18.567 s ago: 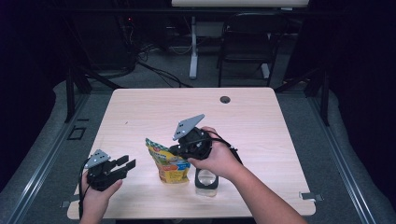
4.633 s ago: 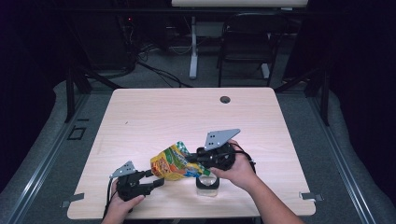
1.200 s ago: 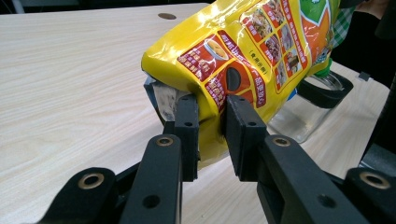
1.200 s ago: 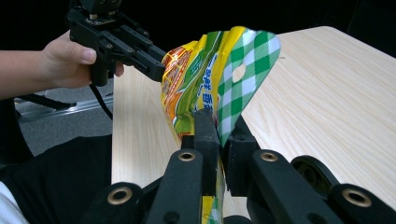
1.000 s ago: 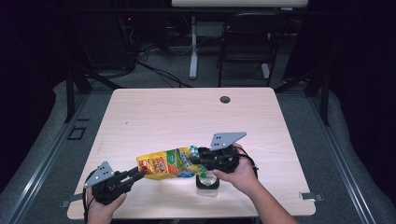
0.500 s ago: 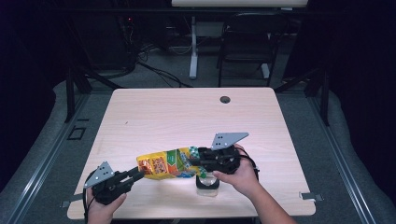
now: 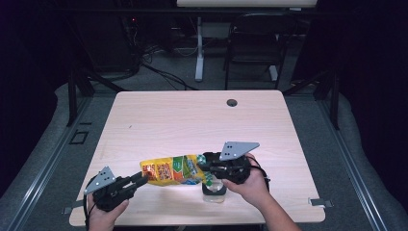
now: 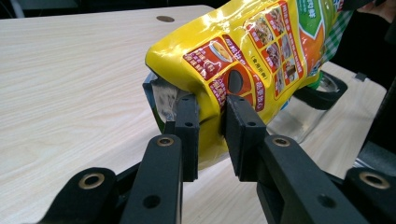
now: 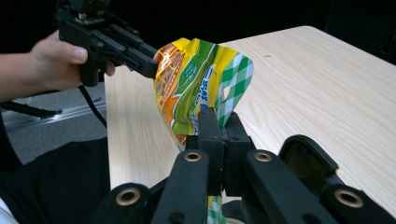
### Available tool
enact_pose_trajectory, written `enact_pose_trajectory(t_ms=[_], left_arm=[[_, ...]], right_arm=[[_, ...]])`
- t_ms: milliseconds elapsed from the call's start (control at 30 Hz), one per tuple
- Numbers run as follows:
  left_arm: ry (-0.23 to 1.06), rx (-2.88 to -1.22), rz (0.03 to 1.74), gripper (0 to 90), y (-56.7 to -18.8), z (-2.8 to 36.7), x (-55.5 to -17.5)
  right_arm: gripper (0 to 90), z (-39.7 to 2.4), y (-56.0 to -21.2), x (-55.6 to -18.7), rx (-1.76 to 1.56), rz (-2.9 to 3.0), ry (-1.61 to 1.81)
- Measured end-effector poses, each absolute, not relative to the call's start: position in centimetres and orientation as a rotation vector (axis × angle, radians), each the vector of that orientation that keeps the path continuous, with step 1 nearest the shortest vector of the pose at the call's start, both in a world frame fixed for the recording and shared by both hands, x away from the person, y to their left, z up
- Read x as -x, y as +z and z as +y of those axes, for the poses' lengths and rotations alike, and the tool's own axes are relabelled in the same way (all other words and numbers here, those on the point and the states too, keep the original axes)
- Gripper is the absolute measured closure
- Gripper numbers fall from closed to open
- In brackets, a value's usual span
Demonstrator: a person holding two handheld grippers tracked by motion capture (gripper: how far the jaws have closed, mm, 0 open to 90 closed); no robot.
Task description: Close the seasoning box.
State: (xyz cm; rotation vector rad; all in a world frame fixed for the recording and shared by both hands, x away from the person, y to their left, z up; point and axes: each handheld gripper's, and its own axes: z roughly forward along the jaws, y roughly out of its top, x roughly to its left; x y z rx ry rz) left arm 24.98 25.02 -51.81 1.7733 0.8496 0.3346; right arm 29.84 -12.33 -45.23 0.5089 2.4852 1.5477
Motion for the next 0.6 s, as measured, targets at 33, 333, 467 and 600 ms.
enact_pose_trajectory(t_ms=[33, 333, 467, 600], left_arm=[[0.332, -1.773, 0.852, 75.9, -51.8, 25.0, -25.0], [0.349, -1.776, 0.852, 76.0, -51.4, 24.9, -24.9], [0.368, -1.760, 0.859, 76.1, -50.9, 24.9, -24.7], [0.370, -1.765, 0.851, 76.1, -50.5, 24.7, -24.5]], right_arm=[[90.0, -12.4, -45.2, -29.7, -0.497, 2.484, 1.539], [90.0, -12.6, -45.4, -29.7, -0.480, 2.458, 1.556], [90.0, -12.6, -45.4, -29.7, -0.480, 2.433, 1.569], [90.0, -12.9, -45.6, -29.5, -0.473, 2.419, 1.580]])
